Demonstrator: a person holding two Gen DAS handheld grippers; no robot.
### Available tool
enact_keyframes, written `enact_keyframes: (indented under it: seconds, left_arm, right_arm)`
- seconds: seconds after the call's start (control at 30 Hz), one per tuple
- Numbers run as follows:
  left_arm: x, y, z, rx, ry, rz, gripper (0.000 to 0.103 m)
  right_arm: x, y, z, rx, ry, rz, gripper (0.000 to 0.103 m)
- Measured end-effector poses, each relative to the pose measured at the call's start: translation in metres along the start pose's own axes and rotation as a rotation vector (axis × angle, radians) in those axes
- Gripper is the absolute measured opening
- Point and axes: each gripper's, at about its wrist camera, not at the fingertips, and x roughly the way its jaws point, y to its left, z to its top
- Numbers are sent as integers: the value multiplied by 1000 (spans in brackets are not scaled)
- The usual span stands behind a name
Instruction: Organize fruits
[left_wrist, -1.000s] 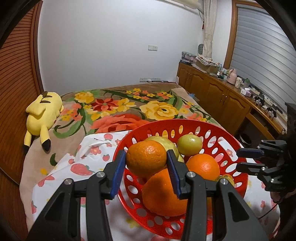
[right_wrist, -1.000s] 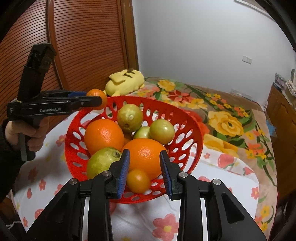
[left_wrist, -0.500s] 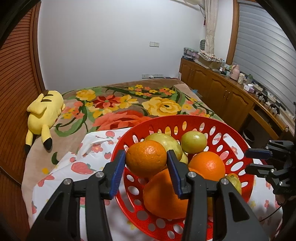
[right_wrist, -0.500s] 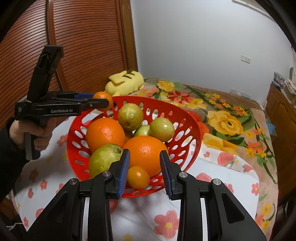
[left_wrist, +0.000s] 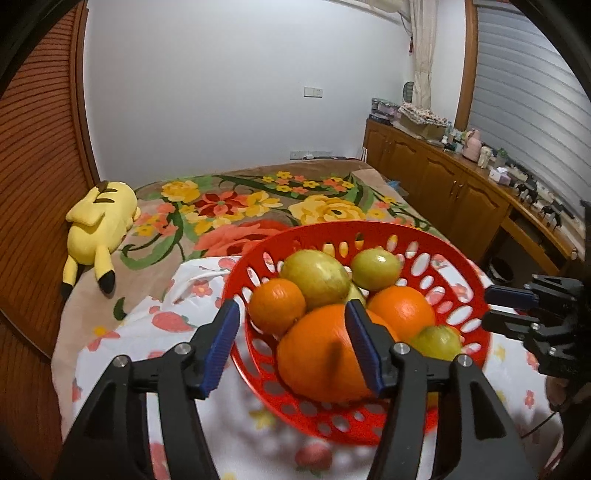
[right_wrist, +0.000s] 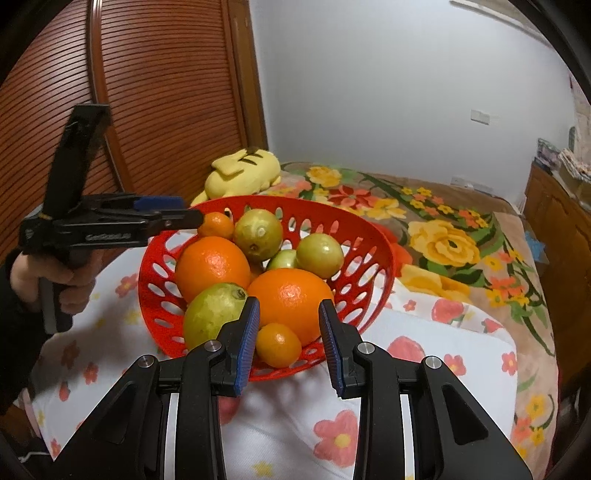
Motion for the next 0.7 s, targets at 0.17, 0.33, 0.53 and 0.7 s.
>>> enact_keyframes:
  seconds: [0.17, 0.33, 0.53, 0.7]
  left_arm:
    - [-23, -6, -14, 6, -18, 10, 61]
    - [-45, -13, -24, 13, -45, 24, 65]
    - [-77, -24, -39, 27, -115, 45, 70]
    - [-94, -36, -53, 56, -151, 56, 81]
  right_arm:
    - [-8, 8, -7, 8, -11, -21, 31]
    - [-17, 18, -15, 32, -31, -33, 33]
    - [-30, 30, -29, 79, -72, -70, 43]
    - [-40, 34, -40, 115, -97, -108, 54]
